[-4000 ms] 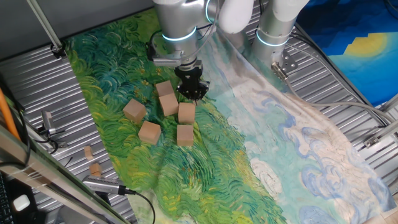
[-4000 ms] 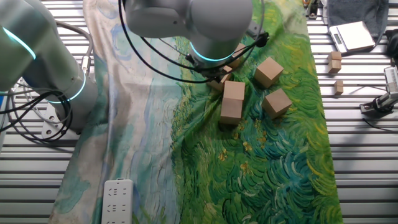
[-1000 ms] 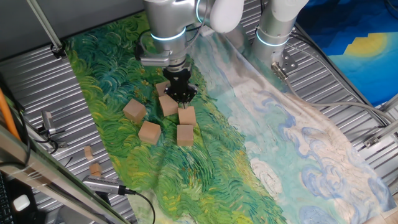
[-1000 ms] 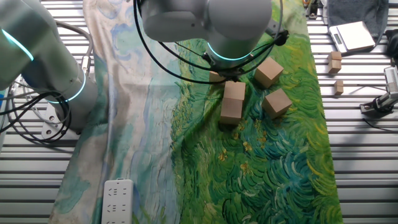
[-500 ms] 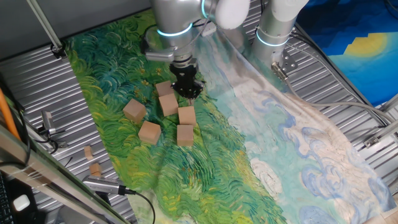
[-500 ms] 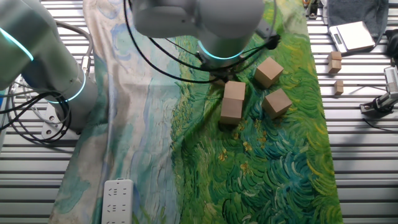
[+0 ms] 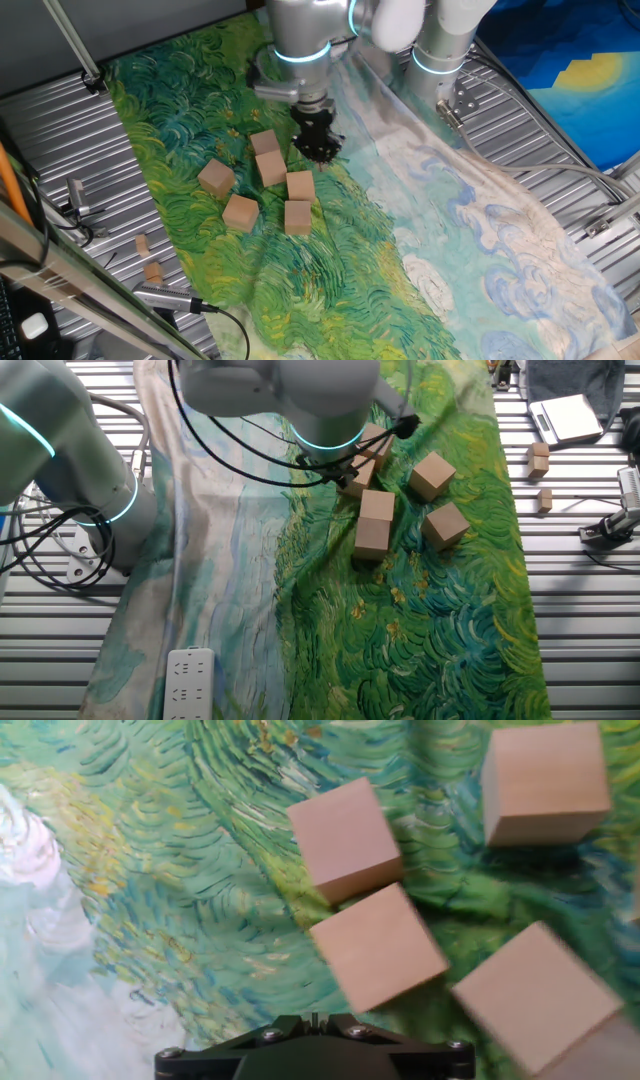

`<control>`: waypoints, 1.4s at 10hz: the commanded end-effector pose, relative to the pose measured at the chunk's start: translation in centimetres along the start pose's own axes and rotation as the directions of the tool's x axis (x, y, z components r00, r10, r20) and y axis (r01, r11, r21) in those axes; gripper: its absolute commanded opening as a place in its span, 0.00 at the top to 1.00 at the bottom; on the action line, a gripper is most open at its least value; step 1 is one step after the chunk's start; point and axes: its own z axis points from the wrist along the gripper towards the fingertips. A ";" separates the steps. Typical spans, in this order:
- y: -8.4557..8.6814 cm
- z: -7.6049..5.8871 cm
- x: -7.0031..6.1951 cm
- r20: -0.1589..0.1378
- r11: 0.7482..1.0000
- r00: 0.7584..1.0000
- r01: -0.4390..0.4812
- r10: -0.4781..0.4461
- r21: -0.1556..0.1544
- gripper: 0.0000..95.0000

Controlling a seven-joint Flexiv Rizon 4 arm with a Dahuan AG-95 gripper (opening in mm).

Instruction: Stack the blocks into a pyramid shape

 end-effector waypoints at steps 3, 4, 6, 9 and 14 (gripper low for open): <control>-0.6 0.0 -0.1 0.010 0.998 0.998 0.054 -0.054 0.033 1.00; -1.1 -0.3 -0.4 0.010 0.997 0.998 0.062 -0.063 0.034 1.00; -2.0 -0.9 -0.9 0.013 0.996 0.997 0.082 -0.082 0.035 1.00; -3.2 -1.3 -1.6 0.021 0.995 0.995 0.096 -0.097 0.039 1.00; -2.6 -2.1 -1.4 0.009 0.998 0.998 0.055 -0.055 0.012 1.00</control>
